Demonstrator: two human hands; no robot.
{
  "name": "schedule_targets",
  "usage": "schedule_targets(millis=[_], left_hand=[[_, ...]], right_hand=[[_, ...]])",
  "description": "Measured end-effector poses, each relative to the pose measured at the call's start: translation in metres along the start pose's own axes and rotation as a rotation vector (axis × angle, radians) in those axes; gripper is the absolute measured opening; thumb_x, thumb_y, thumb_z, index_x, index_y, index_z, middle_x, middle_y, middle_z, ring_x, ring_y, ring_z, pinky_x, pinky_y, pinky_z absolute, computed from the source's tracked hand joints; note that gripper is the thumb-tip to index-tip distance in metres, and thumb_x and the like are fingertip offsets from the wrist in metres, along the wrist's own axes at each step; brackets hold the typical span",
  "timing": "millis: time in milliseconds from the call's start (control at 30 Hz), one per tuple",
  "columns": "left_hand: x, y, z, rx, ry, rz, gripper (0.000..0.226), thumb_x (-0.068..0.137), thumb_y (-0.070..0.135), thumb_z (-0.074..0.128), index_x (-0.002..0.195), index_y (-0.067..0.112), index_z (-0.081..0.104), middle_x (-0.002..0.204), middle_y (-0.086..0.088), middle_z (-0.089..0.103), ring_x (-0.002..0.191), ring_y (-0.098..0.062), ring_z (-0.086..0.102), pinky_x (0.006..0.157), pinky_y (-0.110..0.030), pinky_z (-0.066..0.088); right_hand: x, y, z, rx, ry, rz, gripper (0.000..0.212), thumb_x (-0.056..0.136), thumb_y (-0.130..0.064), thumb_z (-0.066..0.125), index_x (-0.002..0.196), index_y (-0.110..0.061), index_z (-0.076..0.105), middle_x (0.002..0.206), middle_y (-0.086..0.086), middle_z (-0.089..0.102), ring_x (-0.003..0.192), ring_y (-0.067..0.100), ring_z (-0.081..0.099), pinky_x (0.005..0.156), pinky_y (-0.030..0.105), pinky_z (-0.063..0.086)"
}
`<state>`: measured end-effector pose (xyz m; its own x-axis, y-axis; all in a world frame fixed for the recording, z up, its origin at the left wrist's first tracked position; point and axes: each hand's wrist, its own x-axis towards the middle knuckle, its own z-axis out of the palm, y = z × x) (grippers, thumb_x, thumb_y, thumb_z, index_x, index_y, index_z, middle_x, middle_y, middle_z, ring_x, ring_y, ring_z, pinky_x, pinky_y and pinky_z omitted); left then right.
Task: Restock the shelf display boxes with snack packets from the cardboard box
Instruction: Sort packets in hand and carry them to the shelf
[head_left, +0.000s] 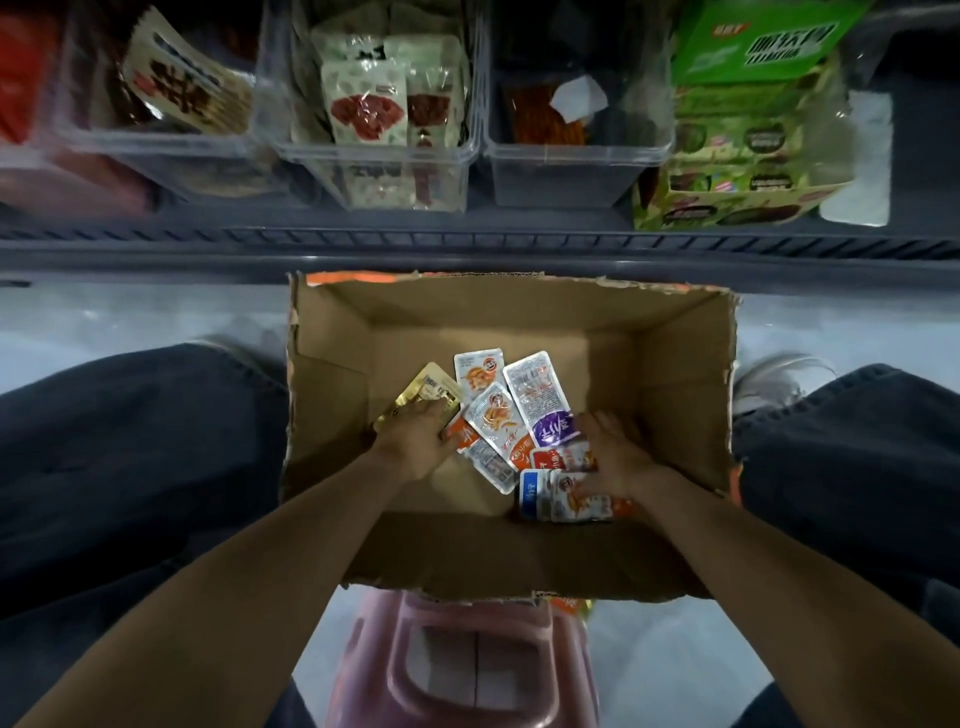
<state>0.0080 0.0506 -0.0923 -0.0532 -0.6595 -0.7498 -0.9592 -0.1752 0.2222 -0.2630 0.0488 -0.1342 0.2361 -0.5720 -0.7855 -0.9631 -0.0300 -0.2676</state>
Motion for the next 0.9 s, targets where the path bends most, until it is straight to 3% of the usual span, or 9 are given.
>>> schedule_targets(millis=[200, 367, 500, 600, 733, 900], left_hand=[[0.001, 0.002, -0.001, -0.047, -0.011, -0.003, 0.062, 0.096, 0.047, 0.043, 0.146, 0.014, 0.030, 0.149, -0.008, 0.036, 0.136, -0.026, 0.032, 0.108, -0.032, 0.028], [-0.003, 0.006, 0.000, -0.252, -0.044, -0.045, 0.055, 0.096, 0.043, 0.046, 0.142, 0.012, 0.038, 0.147, -0.011, 0.040, 0.133, -0.027, 0.038, 0.106, -0.031, 0.031], [-0.005, 0.009, 0.000, -0.517, -0.114, -0.106, 0.053, 0.096, 0.046, 0.045, 0.135, 0.010, 0.047, 0.139, -0.008, 0.049, 0.127, -0.025, 0.046, 0.102, -0.028, 0.034], [-0.012, 0.018, -0.008, -0.703, -0.193, -0.144, 0.062, 0.089, 0.061, 0.045, 0.135, 0.019, 0.048, 0.139, -0.002, 0.047, 0.126, -0.022, 0.046, 0.099, -0.029, 0.033], [-0.026, 0.035, -0.026, -1.134, -0.239, -0.063, 0.044, 0.087, 0.056, 0.053, 0.123, 0.031, 0.054, 0.126, 0.007, 0.060, 0.109, -0.010, 0.057, 0.091, -0.031, 0.045], [-0.048, 0.055, -0.055, -1.539, -0.140, 0.071, 0.046, 0.072, 0.043, 0.071, 0.111, 0.020, 0.062, 0.111, -0.009, 0.070, 0.101, -0.028, 0.067, 0.095, -0.046, 0.049]], right_hand=[[-0.008, 0.000, 0.011, 0.034, -0.243, 0.025, 0.068, 0.078, -0.027, 0.075, 0.138, -0.023, 0.045, 0.136, 0.003, 0.050, 0.121, 0.021, 0.049, 0.101, 0.029, 0.039], [-0.014, -0.012, 0.016, 0.354, -0.227, 0.039, 0.044, 0.082, -0.028, 0.072, 0.122, -0.020, 0.057, 0.124, 0.002, 0.059, 0.105, 0.016, 0.057, 0.090, 0.026, 0.046], [-0.012, -0.028, -0.007, 0.615, -0.178, 0.018, 0.035, 0.084, -0.023, 0.071, 0.116, -0.012, 0.060, 0.108, 0.004, 0.065, 0.086, 0.012, 0.060, 0.067, 0.016, 0.048], [-0.014, -0.044, -0.032, 0.952, -0.100, 0.013, 0.021, 0.083, -0.015, 0.071, 0.102, -0.011, 0.064, 0.096, 0.006, 0.069, 0.075, 0.012, 0.065, 0.070, 0.020, 0.055], [-0.023, -0.067, -0.063, 1.111, -0.112, -0.056, 0.025, 0.082, -0.023, 0.072, 0.104, -0.014, 0.066, 0.098, 0.003, 0.073, 0.085, 0.016, 0.070, 0.080, 0.033, 0.056], [-0.052, -0.101, -0.096, 1.112, -0.236, -0.112, 0.069, 0.060, -0.050, 0.082, 0.116, -0.016, 0.062, 0.109, 0.007, 0.071, 0.102, 0.026, 0.068, 0.096, 0.045, 0.050]])
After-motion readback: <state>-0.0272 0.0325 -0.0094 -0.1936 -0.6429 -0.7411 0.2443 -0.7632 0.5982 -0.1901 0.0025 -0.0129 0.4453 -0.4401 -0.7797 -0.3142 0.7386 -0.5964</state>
